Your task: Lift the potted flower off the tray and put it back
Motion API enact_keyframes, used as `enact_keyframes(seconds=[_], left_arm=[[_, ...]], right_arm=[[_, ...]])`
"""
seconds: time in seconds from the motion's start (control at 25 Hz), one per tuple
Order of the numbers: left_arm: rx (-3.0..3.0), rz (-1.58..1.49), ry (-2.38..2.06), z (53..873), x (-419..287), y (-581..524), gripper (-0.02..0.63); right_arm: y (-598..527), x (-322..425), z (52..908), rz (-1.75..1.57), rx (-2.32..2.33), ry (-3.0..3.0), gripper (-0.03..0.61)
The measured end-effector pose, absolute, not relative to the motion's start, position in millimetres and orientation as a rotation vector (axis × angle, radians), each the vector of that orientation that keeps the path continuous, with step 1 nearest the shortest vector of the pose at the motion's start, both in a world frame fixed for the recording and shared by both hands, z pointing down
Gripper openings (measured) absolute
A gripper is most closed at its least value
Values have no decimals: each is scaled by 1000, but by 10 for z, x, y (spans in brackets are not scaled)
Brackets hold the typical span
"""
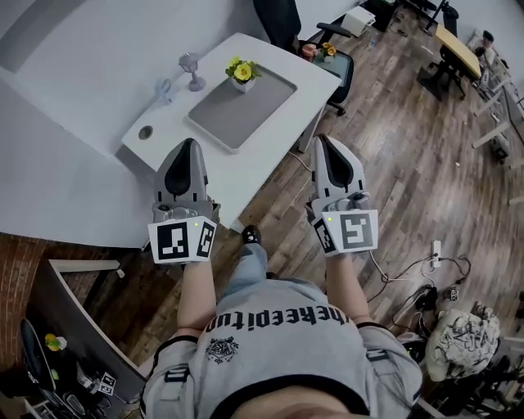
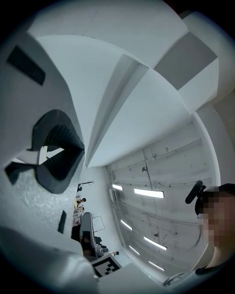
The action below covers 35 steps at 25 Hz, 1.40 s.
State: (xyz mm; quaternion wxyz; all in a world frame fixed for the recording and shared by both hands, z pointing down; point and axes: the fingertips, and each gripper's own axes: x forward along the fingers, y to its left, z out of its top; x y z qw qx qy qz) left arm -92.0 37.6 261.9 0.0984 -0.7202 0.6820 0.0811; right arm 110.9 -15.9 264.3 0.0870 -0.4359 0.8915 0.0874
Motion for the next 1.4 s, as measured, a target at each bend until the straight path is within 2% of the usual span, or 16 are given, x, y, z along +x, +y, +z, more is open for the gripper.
enact_keyframes(seconds=[0.88, 1.4], left_arm=[[-2188, 254, 1919, 2448, -1682, -1288, 3], [-2357, 126, 1861, 2913, -1683, -2047, 3]], right_arm=[[-1665, 265, 2474, 305, -1349, 2618, 2], [-2157, 9, 2747, 263, -1402, 2683, 3]])
